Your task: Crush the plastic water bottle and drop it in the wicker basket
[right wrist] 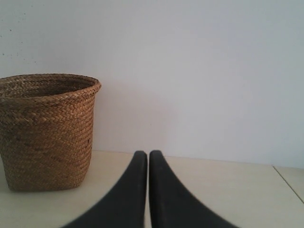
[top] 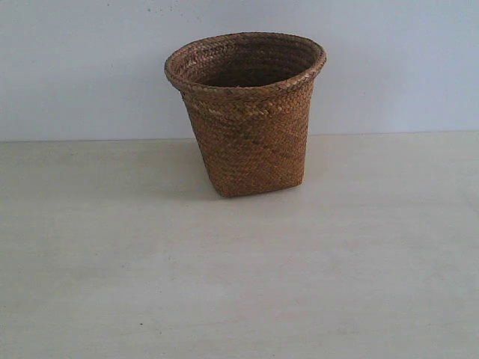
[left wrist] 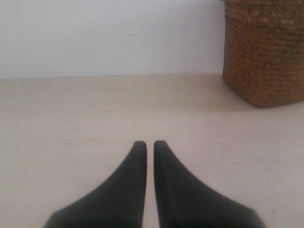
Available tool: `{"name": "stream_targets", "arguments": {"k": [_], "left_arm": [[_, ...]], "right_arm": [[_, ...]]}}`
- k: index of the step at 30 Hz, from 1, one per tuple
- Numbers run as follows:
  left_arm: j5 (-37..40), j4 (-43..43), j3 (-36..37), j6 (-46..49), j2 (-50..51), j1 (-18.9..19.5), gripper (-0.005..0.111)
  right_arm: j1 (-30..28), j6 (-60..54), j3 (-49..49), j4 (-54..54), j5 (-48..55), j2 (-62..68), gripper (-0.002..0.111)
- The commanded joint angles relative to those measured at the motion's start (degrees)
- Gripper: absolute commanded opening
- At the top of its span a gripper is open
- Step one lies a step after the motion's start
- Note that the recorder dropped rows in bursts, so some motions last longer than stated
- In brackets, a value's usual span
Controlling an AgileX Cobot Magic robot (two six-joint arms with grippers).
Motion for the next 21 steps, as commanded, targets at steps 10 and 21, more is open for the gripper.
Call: {"name": "stream_targets", "arguments": {"k": [10, 21], "left_arm": [[0.45, 0.34, 0.2, -0.79, -0.19, 0.29, 0.004], [0.45, 0.34, 0.2, -0.79, -0.19, 0.29, 0.004]], "right_arm": [[0.06, 0.18, 0.2, 0.27, -0.11, -0.16, 0.0], [0.06, 3.02, 0.2, -0.76, 0.11, -0.16, 0.0]]}}
